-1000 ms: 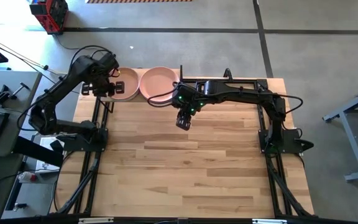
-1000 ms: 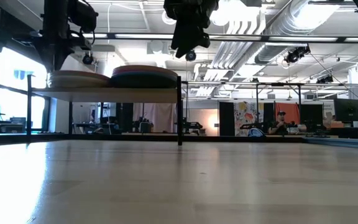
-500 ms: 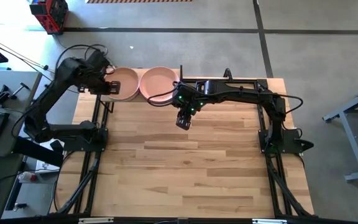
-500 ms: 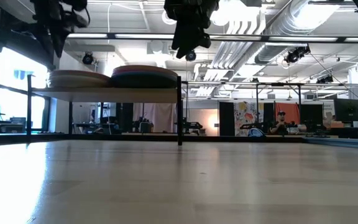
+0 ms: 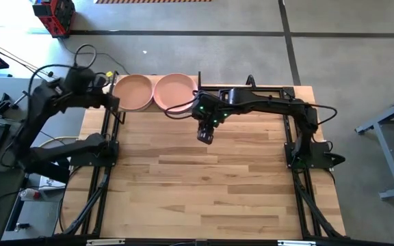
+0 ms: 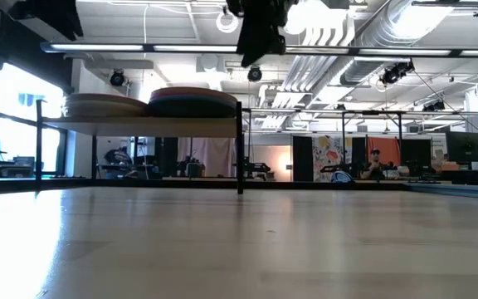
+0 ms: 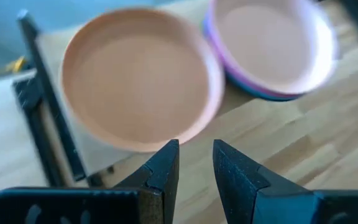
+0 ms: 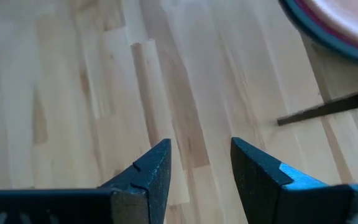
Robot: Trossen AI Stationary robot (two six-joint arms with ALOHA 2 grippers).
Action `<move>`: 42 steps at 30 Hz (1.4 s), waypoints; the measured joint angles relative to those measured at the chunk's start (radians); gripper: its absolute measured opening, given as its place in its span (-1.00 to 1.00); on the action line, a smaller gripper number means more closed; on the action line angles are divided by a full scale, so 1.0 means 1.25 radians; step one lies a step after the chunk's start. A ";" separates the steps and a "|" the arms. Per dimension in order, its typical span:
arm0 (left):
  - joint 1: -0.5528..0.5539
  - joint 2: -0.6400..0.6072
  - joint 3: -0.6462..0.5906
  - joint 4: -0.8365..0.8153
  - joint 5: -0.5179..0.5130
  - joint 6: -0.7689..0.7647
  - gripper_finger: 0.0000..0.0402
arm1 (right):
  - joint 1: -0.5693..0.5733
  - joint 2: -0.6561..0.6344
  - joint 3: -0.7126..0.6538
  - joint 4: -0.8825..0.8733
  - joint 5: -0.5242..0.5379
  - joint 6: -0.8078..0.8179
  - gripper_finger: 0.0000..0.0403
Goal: Place and stack plates onto a shelf
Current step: Adjust the plates on the shelf
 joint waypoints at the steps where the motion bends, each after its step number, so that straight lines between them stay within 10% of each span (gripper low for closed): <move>1: -0.008 -0.015 0.000 0.010 0.006 0.010 -0.57 | 0.005 -0.009 0.000 0.002 0.000 -0.005 -0.28; 14: -0.074 -0.324 -0.263 0.327 0.188 0.051 -0.57 | 0.063 -0.135 -0.028 0.038 0.202 -0.024 -0.28; 27: -0.079 -0.577 -0.571 0.564 0.292 0.130 -0.58 | 0.074 -0.310 -0.484 0.538 0.118 0.039 -0.28; 42: -0.079 -0.609 -0.771 0.821 0.321 0.128 -0.58 | 0.082 -0.493 -0.823 0.884 0.182 0.112 -0.28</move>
